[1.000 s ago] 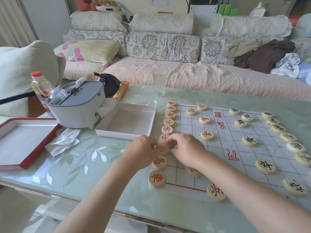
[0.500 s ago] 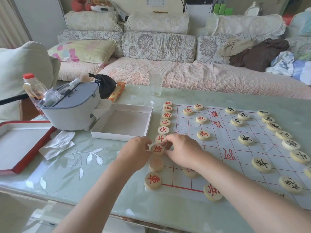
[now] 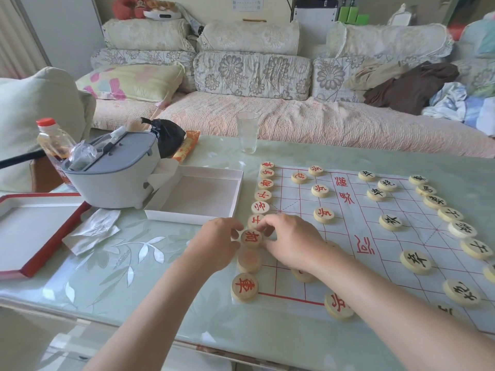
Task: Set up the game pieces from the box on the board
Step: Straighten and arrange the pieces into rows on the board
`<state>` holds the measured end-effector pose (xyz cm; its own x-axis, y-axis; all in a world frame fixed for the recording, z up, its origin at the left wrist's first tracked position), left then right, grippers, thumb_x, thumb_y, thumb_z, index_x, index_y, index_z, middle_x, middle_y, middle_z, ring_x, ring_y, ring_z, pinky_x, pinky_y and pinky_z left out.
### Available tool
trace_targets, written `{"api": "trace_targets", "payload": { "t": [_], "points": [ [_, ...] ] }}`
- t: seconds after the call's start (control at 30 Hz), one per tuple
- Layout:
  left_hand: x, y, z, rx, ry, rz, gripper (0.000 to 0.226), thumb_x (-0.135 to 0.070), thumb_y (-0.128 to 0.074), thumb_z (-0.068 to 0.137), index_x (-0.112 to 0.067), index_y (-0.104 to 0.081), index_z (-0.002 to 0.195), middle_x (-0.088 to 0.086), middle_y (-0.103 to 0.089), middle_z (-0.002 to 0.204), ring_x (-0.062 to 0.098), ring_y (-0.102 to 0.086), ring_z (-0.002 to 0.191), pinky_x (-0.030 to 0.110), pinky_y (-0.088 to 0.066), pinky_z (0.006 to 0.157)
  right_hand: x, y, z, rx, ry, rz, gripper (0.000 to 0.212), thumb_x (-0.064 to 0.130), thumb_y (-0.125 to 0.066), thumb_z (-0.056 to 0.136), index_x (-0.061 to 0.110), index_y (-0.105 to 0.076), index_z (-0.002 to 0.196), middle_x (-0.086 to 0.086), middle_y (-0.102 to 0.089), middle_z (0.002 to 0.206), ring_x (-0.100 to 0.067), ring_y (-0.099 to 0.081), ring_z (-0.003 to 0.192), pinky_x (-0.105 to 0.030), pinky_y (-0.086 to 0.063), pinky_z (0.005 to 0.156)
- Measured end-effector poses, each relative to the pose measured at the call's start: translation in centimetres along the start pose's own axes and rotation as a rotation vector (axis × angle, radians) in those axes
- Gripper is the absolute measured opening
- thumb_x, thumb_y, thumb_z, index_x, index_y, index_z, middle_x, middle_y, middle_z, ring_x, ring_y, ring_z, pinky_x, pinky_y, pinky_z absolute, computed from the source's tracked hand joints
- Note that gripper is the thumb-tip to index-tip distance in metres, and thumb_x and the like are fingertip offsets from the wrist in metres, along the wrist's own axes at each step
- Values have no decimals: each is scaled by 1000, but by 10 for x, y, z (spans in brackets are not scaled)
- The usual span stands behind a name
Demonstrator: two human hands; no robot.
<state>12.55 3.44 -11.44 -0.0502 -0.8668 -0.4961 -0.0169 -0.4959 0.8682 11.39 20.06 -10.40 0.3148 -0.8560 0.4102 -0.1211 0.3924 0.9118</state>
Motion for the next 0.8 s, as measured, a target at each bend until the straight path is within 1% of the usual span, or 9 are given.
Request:
{"api": "trace_targets", "payload": {
  "t": [0.1,0.17,0.27,0.37,0.53,0.6,0.67,0.73,0.8],
  "points": [
    [1,7,-8,14,-22,-9,23,-19,-63,89,-29,-63,109,-12,-62,98,5,-55,78,19,-46,70,3,10,-5,5,3,16,15,33,-59,87,39,-65,100,18,-65,101,-8,-59,92,-29,-48,77],
    [2,10,-17,47,-41,-16,15,-24,-66,87,-31,-65,100,-15,-61,93,-1,-53,73,14,-42,63,8,12,-11,69,28,23,14,35,-63,84,39,-66,97,20,-66,98,-5,-59,88,-26,-48,78],
    [1,10,-31,110,-58,-38,14,-34,-71,83,-37,-67,95,-19,-60,93,-2,-57,77,17,-47,71,15,7,-19,168,67,-16,20,34,-65,82,40,-66,101,21,-65,101,-4,-59,95,-26,-48,83],
    [-2,10,-36,128,-79,-46,17,-32,-74,80,-39,-67,94,-20,-60,95,2,-61,83,24,-51,79,20,0,-21,167,99,-65,18,38,-64,82,42,-64,99,18,-64,106,-10,-59,100,-31,-50,87],
    [-1,8,-34,116,-84,-32,16,-36,-73,80,-37,-69,96,-19,-58,98,3,-60,83,18,-46,72,17,-2,-19,170,92,-55,18,41,-64,81,43,-64,98,19,-64,104,-7,-59,98,-30,-50,86],
    [-1,12,-31,87,-89,-32,15,-37,-69,84,-38,-68,98,-19,-58,100,0,-57,82,14,-42,67,14,5,-17,151,75,-7,19,40,-63,82,41,-65,101,20,-65,103,0,-59,87,-25,-48,79],
    [-5,17,-25,36,-109,-51,14,-33,-66,86,-37,-67,99,-18,-58,100,-1,-54,80,15,-42,69,9,16,-9,81,52,18,15,38,-62,87,39,-65,102,20,-66,101,5,-53,73,-21,-42,67],
    [-10,23,-15,-31,-131,-45,15,-29,-64,88,-35,-67,102,-16,-58,99,1,-53,78,20,-44,73,1,26,3,-20,15,23,13,34,-61,89,38,-65,101,19,-66,98,2,-54,74,-24,-40,65],
    [-15,26,-2,-72,-140,-11,17,-26,-61,91,-34,-66,105,-15,-59,103,4,-54,79,20,-42,74,-8,30,15,-65,-30,10,15,33,-63,89,38,-64,103,18,-65,99,-6,-58,83,-27,-44,69]
  ]
}}
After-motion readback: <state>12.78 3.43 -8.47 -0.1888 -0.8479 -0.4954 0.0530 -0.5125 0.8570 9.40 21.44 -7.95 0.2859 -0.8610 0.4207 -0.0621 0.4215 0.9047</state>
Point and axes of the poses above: each hand's wrist, its own z-axis towards the middle knuckle, its own y-axis out of the back of the hand, x = y × z, the point moved 4 cm from there along z, towards the middle knuckle
